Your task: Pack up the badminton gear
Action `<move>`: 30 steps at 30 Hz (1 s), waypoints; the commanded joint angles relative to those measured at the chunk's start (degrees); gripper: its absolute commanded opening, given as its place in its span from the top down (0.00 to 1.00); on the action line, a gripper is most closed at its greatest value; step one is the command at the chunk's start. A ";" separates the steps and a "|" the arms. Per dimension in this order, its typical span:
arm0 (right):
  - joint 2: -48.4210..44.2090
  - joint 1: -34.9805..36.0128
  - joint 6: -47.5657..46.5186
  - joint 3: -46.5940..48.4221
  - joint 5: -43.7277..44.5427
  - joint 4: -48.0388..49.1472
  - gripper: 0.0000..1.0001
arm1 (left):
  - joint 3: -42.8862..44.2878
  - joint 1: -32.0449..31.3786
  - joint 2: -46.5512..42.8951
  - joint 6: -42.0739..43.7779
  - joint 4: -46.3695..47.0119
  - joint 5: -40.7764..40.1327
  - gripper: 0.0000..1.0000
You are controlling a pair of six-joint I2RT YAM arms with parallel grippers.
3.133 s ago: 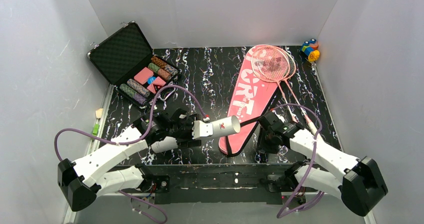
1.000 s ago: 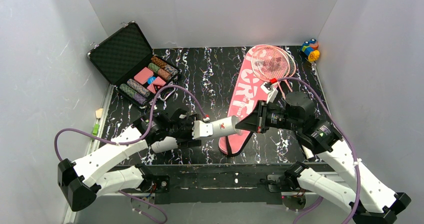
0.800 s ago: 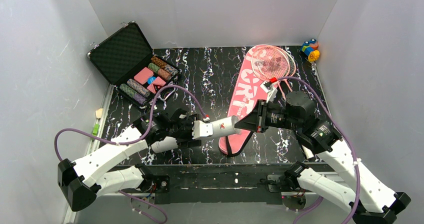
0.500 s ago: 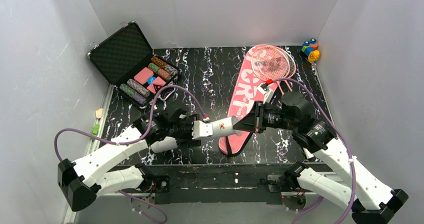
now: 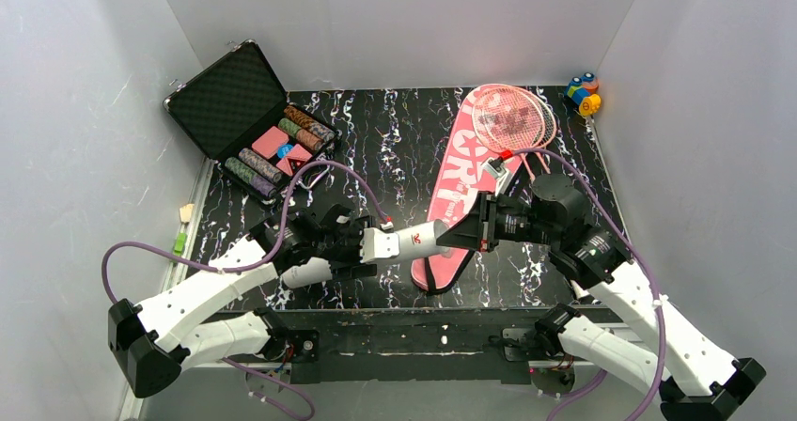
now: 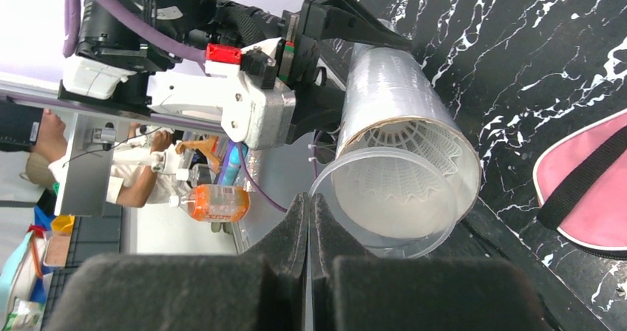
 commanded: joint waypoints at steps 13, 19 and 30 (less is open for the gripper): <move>-2.82 -3.78 1.56 -4.36 -11.15 7.39 0.99 | 4.04 0.10 -0.74 2.04 0.37 3.27 0.53; -2.86 -5.02 2.68 -4.82 -14.69 10.22 0.99 | 5.20 -0.58 -0.14 4.47 -1.85 3.57 0.52; -4.54 -6.15 0.98 -2.39 -19.18 7.74 0.99 | 1.54 -0.90 -6.86 9.53 0.12 4.69 0.52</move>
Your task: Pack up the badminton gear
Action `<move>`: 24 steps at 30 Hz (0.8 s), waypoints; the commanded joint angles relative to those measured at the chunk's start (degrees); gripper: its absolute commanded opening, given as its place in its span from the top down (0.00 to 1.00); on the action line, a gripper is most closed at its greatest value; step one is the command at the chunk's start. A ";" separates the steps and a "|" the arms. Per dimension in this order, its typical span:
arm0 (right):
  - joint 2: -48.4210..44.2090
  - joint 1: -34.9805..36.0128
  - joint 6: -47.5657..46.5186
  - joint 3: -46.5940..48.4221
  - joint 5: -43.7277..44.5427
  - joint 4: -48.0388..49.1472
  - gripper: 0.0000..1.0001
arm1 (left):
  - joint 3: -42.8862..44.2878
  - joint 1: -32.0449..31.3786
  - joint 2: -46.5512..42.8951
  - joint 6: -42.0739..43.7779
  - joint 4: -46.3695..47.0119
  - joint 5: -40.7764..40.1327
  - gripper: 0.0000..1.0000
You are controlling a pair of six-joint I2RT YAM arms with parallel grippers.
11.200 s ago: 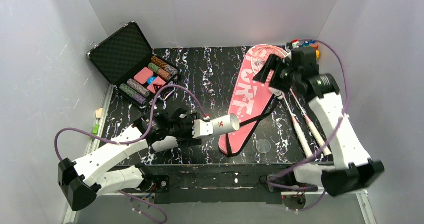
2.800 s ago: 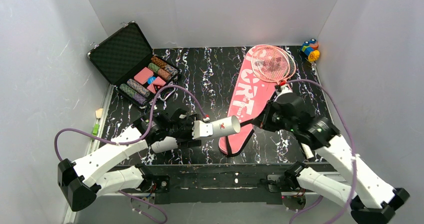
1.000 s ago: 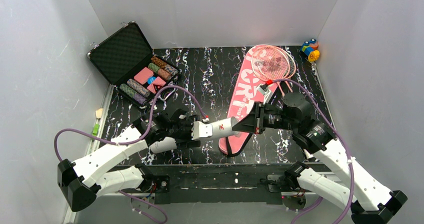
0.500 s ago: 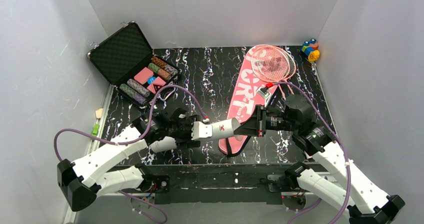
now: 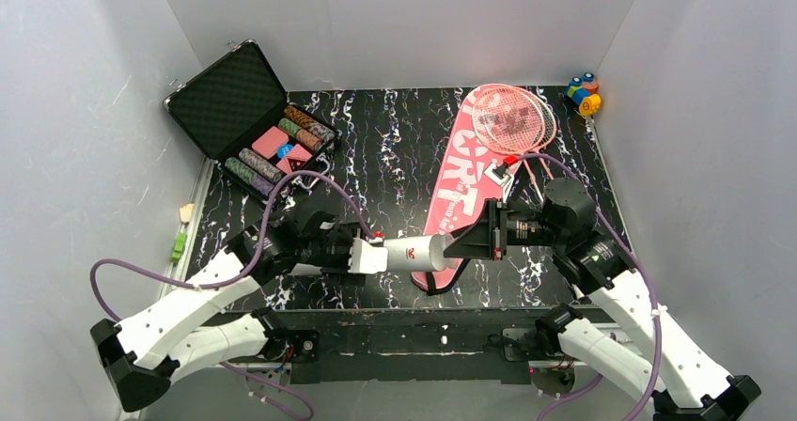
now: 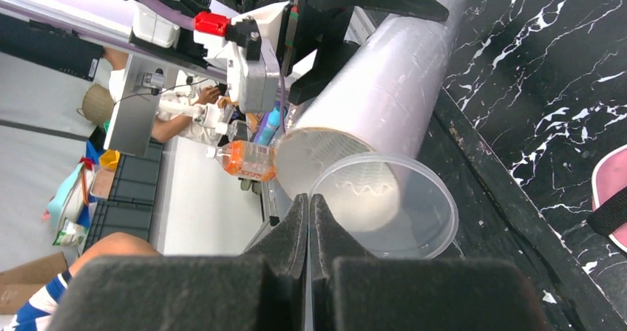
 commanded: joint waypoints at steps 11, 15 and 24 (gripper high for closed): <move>-4.11 -0.36 0.48 3.42 -4.99 1.39 0.99 | 0.59 -0.50 0.82 0.72 5.28 1.81 0.52; -4.32 -0.36 1.20 3.50 -5.56 2.15 0.99 | 0.53 -0.49 1.55 0.53 6.20 1.65 0.52; -2.32 -0.36 -0.75 4.22 -3.99 0.22 0.99 | 0.55 -0.64 1.25 0.59 6.57 1.67 0.52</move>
